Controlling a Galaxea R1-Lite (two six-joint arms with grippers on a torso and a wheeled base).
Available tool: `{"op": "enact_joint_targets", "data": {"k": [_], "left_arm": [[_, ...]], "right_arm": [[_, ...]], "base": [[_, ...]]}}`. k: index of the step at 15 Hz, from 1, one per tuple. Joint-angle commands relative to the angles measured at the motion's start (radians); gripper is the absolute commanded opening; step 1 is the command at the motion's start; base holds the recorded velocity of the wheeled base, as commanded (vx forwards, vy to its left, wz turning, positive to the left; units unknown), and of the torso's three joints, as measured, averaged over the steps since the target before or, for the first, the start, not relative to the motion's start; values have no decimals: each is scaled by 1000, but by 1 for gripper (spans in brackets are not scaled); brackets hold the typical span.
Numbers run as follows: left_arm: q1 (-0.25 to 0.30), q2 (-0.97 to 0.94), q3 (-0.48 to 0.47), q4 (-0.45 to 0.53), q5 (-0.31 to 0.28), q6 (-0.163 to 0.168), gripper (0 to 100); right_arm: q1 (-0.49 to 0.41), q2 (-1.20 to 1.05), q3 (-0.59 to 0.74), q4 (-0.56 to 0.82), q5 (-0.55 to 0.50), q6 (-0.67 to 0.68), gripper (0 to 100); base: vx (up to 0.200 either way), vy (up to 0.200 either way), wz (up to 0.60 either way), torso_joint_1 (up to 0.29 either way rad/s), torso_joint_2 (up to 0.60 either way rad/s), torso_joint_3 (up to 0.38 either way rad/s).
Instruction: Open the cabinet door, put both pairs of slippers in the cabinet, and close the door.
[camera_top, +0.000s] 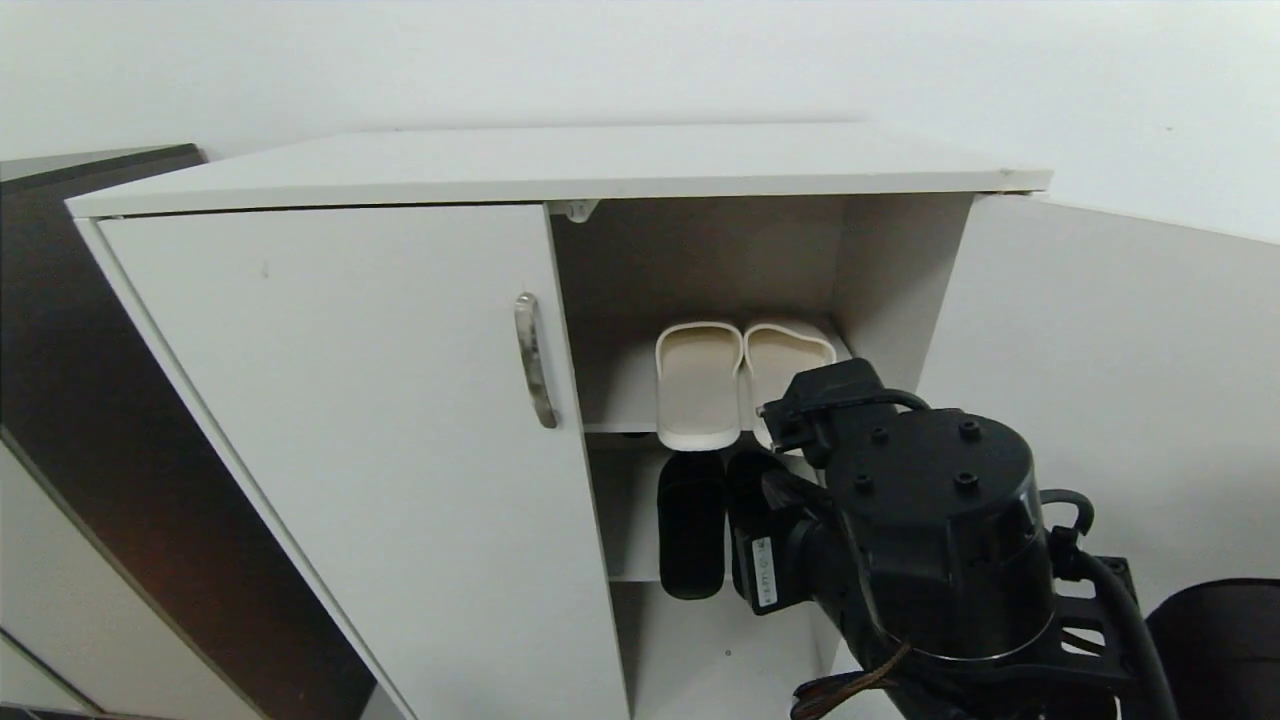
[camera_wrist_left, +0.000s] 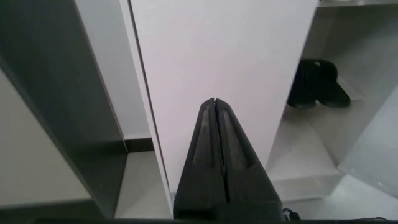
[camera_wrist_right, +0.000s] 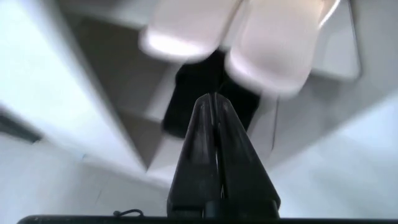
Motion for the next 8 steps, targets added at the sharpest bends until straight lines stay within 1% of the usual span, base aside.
{"op": "enact_joint_targets", "data": {"k": [1, 8], "left_arm": [[0, 0, 0, 0, 0, 0, 0], [0, 0, 0, 0, 0, 0, 0]], "right_arm": [[-1, 4, 0, -1, 0, 0, 0], [-2, 4, 12, -4, 3, 1, 0]], "base": [[-200, 0, 0, 2, 7, 2], [-200, 0, 0, 2, 4, 3]]}}
